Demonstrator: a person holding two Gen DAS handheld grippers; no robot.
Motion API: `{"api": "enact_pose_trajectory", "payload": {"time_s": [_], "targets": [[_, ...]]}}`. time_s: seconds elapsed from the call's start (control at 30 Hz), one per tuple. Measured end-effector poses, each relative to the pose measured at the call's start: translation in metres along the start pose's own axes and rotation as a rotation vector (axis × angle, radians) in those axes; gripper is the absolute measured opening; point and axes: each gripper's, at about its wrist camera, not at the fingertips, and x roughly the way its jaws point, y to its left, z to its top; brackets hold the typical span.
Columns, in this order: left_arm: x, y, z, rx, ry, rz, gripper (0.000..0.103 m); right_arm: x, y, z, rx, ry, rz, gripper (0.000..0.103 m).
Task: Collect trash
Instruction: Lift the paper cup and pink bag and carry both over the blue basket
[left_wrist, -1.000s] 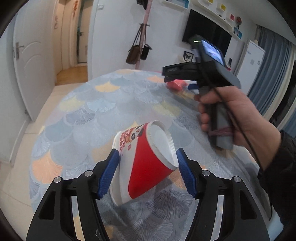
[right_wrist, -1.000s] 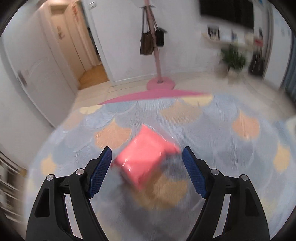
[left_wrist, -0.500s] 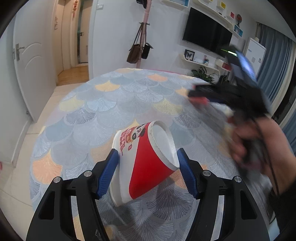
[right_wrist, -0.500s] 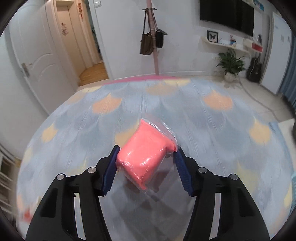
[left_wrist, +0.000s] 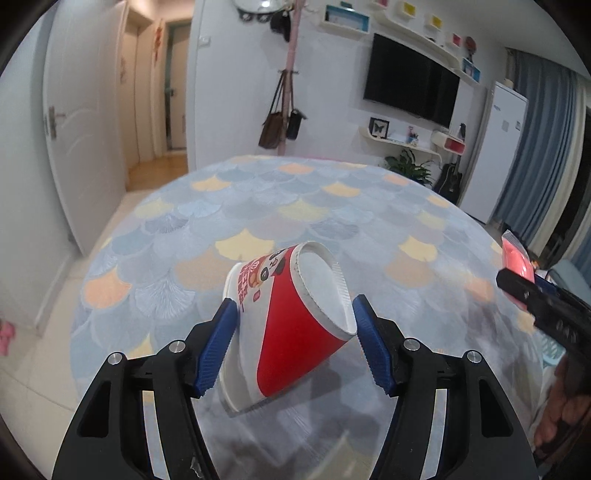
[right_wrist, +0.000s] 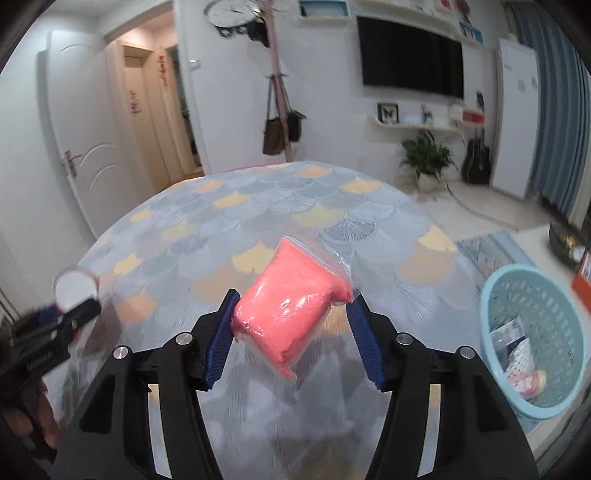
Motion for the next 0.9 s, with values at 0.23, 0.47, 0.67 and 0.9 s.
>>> {"api": "enact_pose_trajectory", "payload": {"time_s": [0.23, 0.47, 0.67, 0.9], "targets": [[-0.022, -0.02, 0.001, 0.039, -0.04, 0.016, 0.063, -0.023, 0.001, -0.011, -0.025, -0.031, 0.051, 0.056], [-0.039, -0.04, 0.003, 0.081, -0.072, 0.016, 0.063, -0.03, -0.004, -0.017, -0.001, -0.037, 0.06, 0.056], [-0.044, -0.055, 0.004, 0.105, -0.083, -0.001, 0.063, -0.038, -0.019, -0.021, 0.021, -0.042, 0.039, 0.056], [-0.045, -0.074, 0.005, 0.139, -0.087, -0.023, 0.063, -0.044, -0.036, -0.025, 0.045, -0.049, 0.011, 0.056]]}}
